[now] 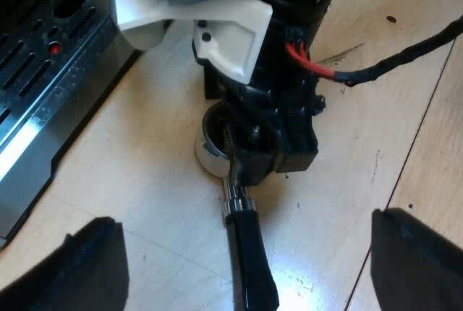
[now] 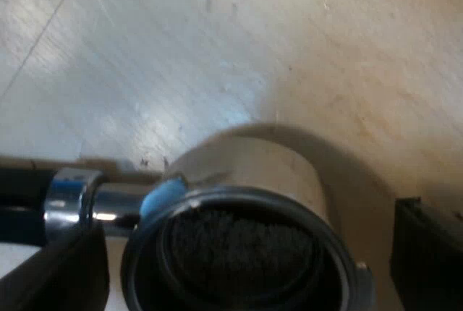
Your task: Put the handle in the coffee machine
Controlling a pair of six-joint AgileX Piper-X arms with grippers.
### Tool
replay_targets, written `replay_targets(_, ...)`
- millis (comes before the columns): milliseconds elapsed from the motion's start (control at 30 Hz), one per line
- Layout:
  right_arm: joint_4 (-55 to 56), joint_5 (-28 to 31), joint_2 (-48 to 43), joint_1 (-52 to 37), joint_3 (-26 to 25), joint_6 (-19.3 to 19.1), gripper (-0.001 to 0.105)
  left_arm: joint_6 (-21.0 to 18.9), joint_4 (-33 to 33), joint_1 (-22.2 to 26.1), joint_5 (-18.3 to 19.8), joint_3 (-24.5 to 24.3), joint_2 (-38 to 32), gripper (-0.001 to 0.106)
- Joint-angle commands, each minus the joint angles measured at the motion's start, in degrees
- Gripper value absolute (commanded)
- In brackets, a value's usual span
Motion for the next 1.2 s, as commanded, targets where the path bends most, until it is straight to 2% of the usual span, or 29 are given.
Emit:
replay_targets(33,-0.1,-0.2,0.4,-0.2,-0.4,-0.6,0.079,-0.2,-0.6,-0.3,0.3,-0.4,0.0,0.071)
replay_targets(833,-0.6,-1.5,2.2,-0.5,-0.1,-1.1,0.077,-0.2,0.6,-0.3,0.3,-0.4,0.0,0.071)
replay_targets(900,-0.6,-1.5,2.2,-0.5,-0.1,-1.1,0.071,-0.2,0.9,-0.3,0.3,-0.4,0.0,0.071)
replay_targets(967,-0.6,-1.5,2.2,-0.5,-0.1,-1.1,0.051,-0.2,1.0,-0.3,0.3,-0.4,0.0,0.071)
replay_targets(1000,-0.6,-1.5,2.2,-0.5,-0.1,-1.1,0.046,-0.2,1.0,-0.3,0.3,-0.4,0.0,0.071)
replay_targets(1133,-0.6,-1.5,1.9,-0.5,-0.1,-1.1,0.006,-0.2,1.0,-0.3,0.3,-0.4,0.0,0.071)
replay_targets(1167,-0.6,-1.5,1.6,-0.5,-0.1,-1.1,0.000,-0.2,1.0,-0.3,0.3,-0.4,0.0,0.071)
replay_targets(1200,-0.6,-1.5,1.3,-0.5,-0.1,-1.1,0.000,-0.2,1.0,-0.3,0.3,-0.4,0.0,0.071)
